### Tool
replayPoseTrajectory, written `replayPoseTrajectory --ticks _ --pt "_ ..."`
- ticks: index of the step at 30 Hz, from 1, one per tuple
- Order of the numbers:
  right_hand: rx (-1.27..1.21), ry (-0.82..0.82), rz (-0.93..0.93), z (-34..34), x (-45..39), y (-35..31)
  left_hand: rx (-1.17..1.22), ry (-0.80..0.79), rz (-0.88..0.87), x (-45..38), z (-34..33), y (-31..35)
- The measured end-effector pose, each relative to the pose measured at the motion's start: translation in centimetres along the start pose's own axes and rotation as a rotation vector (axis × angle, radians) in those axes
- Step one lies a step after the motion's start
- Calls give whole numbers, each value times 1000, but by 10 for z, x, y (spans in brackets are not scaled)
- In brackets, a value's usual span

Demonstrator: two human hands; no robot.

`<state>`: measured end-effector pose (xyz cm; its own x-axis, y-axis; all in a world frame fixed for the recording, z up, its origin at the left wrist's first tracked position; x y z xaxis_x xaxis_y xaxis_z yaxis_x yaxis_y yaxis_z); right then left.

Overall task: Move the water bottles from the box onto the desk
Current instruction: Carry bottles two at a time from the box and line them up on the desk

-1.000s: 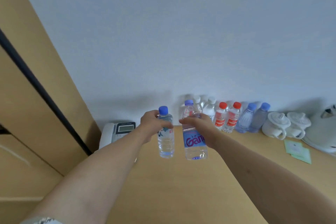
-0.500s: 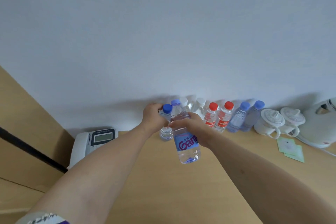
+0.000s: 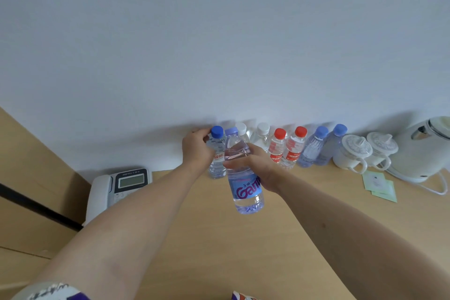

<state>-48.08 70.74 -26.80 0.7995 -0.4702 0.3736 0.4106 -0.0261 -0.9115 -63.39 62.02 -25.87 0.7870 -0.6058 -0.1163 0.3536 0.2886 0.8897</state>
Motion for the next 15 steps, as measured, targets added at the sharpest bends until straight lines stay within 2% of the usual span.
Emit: replayPoseTrajectory --ticks 6,10,12,15 --pt "-68 4 45 -16 8 -11 65 -23 74 7 12 -3" --pt "0 -22 127 -34 9 -23 53 44 120 10 35 -14" --pt "157 17 184 -42 6 -31 21 100 133 10 52 -21" --pt "553 75 273 -55 -1 -45 -2 168 143 12 78 -29"
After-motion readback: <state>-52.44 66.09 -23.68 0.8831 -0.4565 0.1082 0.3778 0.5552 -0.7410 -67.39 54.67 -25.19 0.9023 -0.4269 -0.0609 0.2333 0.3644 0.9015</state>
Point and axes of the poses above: each hand's wrist, its own x-axis away from the middle knuckle, its own z-axis out of the back of the hand, y = z × x, the point moved 5 cm from there along -x, towards the middle knuckle, and after that the axes turned 11 degrees about x, right-handed, at the moved point
